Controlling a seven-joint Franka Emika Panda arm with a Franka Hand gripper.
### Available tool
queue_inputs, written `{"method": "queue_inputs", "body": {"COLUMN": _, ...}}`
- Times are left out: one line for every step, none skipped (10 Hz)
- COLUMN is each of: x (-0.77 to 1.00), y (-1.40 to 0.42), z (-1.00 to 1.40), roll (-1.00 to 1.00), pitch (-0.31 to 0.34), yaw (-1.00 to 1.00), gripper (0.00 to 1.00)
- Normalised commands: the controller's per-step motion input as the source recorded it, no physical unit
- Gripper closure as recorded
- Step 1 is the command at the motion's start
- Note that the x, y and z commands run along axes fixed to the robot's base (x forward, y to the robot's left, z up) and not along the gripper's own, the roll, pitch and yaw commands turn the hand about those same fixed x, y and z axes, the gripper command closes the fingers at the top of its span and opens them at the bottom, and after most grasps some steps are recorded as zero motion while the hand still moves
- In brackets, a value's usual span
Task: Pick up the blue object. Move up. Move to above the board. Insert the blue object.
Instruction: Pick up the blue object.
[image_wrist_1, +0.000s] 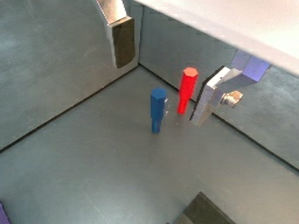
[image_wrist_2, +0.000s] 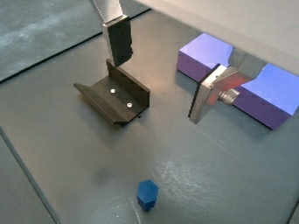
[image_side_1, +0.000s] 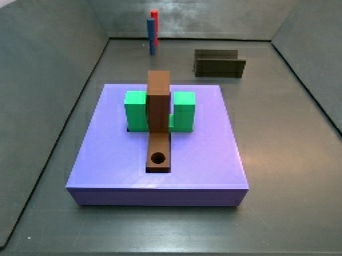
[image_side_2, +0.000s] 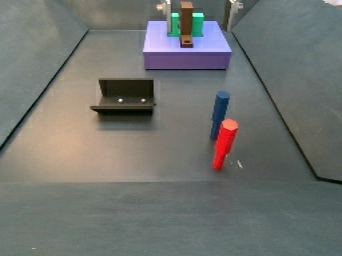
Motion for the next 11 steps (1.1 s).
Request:
{"method": "queue_inputs", "body": {"x": 0.0, "y": 0.01, "z": -0.02, "roll": 0.0, "pitch": 0.0, "yaw": 0.0, "gripper": 0.0}}
{"method": "queue_inputs", "body": {"x": 0.0, "y": 0.33, "z": -0.26, "roll": -0.1, "pitch": 0.0, "yaw": 0.0, "gripper": 0.0}}
{"method": "queue_inputs", "body": {"x": -0.09, "y": 0.47, "z": -0.39, "roll": -0.12, "pitch": -0.004, "yaw": 0.0, "gripper": 0.0}}
{"method": "queue_inputs", "body": {"x": -0.4, "y": 0.72, "z": -0.37, "roll": -0.14, "pitch": -0.02, "yaw": 0.0, "gripper": 0.0}}
{"method": "queue_inputs", "body": {"x": -0.31, "y": 0.51, "z": -0.24, "roll": -0.1, "pitch": 0.0, "yaw": 0.0, "gripper": 0.0}}
{"method": "queue_inputs", "body": {"x": -0.2, "y": 0.06, "z": -0.25, "roll": -0.11, "pitch": -0.05, "yaw": -0.07, "gripper": 0.0}}
{"method": "queue_inputs", "body": {"x": -0.17, "y": 0.0, "z": -0.29, "roll": -0.14, "pitch": -0.07, "yaw": -0.04, "gripper": 0.0}}
{"method": "queue_inputs", "body": {"x": 0.0, "y": 0.0, "z": -0.37, "roll": -0.17, "pitch": -0.09, "yaw": -0.04, "gripper": 0.0}}
{"method": "queue_inputs", "body": {"x": 0.0, "y": 0.05, "z": -0.61, "roll": -0.18, "pitch": -0.109, "yaw": -0.05, "gripper": 0.0}}
{"method": "queue_inputs", "body": {"x": 0.0, "y": 0.18, "z": -0.64, "roll": -0.13, "pitch": -0.076, "yaw": -0.07, "gripper": 0.0}}
{"method": "queue_inputs", "body": {"x": 0.0, "y": 0.25, "z": -0.59, "roll": -0.1, "pitch": -0.037, "yaw": -0.1, "gripper": 0.0}}
